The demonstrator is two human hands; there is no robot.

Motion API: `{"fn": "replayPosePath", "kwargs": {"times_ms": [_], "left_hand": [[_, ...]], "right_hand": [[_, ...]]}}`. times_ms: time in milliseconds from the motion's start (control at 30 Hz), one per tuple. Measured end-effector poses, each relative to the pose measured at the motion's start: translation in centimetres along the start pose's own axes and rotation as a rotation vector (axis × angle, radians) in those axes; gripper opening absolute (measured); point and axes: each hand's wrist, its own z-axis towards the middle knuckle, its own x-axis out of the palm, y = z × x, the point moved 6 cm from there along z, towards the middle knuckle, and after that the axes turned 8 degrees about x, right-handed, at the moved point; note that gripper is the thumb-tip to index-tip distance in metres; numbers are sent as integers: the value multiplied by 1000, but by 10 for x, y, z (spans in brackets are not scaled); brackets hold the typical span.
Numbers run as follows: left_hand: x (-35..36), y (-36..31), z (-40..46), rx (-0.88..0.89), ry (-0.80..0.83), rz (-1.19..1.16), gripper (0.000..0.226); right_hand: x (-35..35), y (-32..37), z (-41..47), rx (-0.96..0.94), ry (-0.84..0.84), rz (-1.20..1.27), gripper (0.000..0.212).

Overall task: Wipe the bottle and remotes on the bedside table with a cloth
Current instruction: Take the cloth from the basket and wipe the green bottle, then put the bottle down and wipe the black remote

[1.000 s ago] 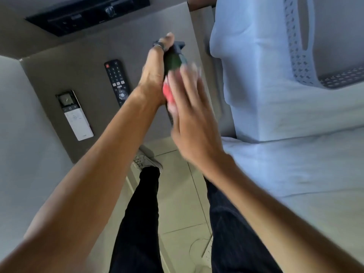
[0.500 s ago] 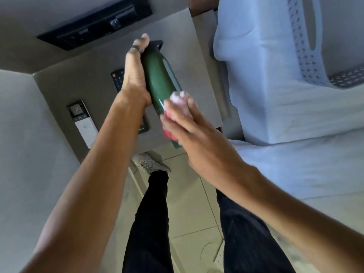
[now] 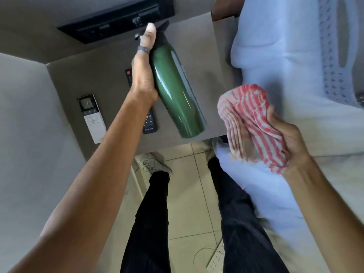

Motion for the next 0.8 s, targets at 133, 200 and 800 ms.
{"fn": "replayPosePath", "kwargs": {"times_ms": [133, 200, 800], "left_hand": [[7, -6, -2, 365, -34, 272, 52], [27, -14, -10, 624, 170, 463, 58], [-100, 64, -85, 262, -562, 906, 97]], "right_hand": [[-9, -22, 36, 55, 180, 248, 71], [-15, -37, 49, 65, 184, 257, 76], [-20, -106, 66, 323, -39, 160, 60]]}}
